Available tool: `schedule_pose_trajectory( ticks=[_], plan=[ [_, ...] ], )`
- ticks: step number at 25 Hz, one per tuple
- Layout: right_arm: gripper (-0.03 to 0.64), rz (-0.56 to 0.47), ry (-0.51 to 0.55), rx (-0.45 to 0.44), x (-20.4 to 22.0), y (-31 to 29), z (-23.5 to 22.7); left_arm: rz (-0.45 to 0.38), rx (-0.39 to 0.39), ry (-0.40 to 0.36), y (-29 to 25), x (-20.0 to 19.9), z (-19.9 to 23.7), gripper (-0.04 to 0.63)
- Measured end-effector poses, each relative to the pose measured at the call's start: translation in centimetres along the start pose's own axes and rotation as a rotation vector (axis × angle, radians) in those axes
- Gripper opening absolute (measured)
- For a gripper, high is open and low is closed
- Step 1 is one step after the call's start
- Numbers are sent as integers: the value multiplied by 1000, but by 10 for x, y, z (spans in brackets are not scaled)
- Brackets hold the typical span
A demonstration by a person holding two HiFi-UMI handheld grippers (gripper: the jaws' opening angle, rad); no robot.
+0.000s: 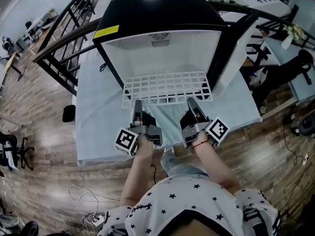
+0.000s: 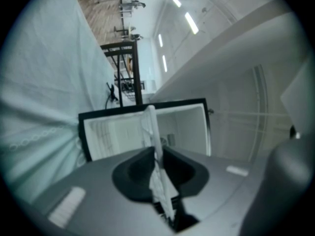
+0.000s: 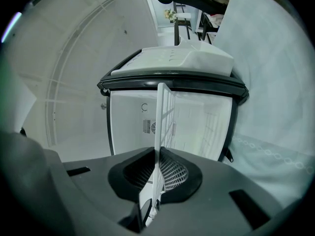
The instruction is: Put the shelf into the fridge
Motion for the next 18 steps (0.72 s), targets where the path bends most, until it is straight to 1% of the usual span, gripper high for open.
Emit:
schedule_pose_trajectory(
  ticks=[18],
  plan=[
    [25,-33,7,40,-4,-10,-12,24,-15,-15,-15,0,6,48]
  ],
)
Point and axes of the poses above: the fingertips, and each gripper's own axes: y backward along the fingers, z to its left, x out of its underside, the point moved 6 cm from there along y, backward along the fingers, and after that the axes turned 12 degrees about -x, right-handed, at the moved point
